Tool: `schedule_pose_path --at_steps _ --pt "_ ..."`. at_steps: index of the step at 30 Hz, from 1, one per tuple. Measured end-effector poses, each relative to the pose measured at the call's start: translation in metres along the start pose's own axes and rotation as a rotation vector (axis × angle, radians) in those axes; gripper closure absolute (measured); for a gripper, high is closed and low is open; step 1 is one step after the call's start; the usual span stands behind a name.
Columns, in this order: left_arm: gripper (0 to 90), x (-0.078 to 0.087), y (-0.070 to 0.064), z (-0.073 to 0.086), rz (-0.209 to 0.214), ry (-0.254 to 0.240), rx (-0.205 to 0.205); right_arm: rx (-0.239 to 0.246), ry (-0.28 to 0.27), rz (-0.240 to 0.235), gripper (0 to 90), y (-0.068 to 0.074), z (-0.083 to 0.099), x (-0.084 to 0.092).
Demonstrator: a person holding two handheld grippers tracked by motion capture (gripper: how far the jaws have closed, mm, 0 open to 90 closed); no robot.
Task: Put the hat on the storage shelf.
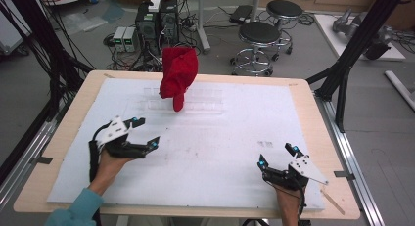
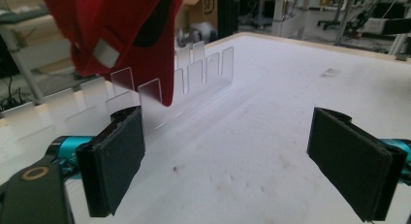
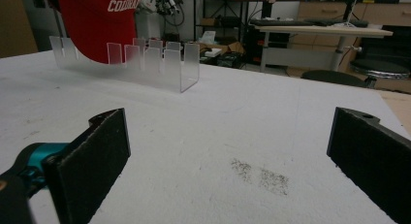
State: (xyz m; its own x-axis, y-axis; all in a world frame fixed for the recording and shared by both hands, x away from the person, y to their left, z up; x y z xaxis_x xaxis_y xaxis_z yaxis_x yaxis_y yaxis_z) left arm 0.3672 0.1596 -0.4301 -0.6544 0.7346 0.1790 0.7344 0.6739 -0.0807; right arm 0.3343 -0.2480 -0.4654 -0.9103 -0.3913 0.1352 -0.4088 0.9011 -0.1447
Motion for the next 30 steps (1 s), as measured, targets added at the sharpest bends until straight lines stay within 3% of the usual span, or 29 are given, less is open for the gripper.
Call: schedule_pose_path --at_steps 2,3,7,11,14,18,30 --pt "14.0 0.030 0.010 0.007 -0.008 -0.060 0.011 0.010 -0.001 0.000 0.5 0.000 0.000 0.000" --pt "14.0 0.030 0.010 0.007 -0.008 -0.060 0.011 0.010 -0.001 0.000 0.5 0.000 0.000 0.000" --pt "14.0 0.060 0.026 0.018 -0.043 -0.094 0.019 0.007 -0.004 -0.001 0.5 0.000 0.000 0.000" --pt "14.0 0.076 0.037 0.029 -0.074 -0.115 0.046 0.005 -0.012 -0.001 0.5 0.001 -0.001 0.001" --pt "13.9 0.082 0.040 0.038 -0.074 -0.123 0.069 0.013 -0.020 0.002 0.5 0.000 -0.001 0.002" --pt "13.6 0.087 0.042 0.037 -0.077 -0.176 0.083 0.017 -0.027 0.002 0.5 0.001 -0.002 0.002" --pt "13.8 0.089 0.044 0.037 -0.107 -0.203 0.093 0.013 -0.047 0.008 0.5 0.001 -0.003 0.005"
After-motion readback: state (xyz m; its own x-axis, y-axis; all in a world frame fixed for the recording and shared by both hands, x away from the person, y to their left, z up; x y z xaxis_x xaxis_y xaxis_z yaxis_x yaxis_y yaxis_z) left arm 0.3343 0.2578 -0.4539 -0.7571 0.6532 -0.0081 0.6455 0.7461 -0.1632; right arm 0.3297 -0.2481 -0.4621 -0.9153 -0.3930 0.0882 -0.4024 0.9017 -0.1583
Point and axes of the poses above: each handheld gripper's, and its own axes: x roughly backward along the jaws, z roughly out of its underside, y roughly to its left, the point moved 10 cm from there along -x, roughly forward along the jaws, and after that the axes turned 8 degrees about x, right-handed, at the moved point
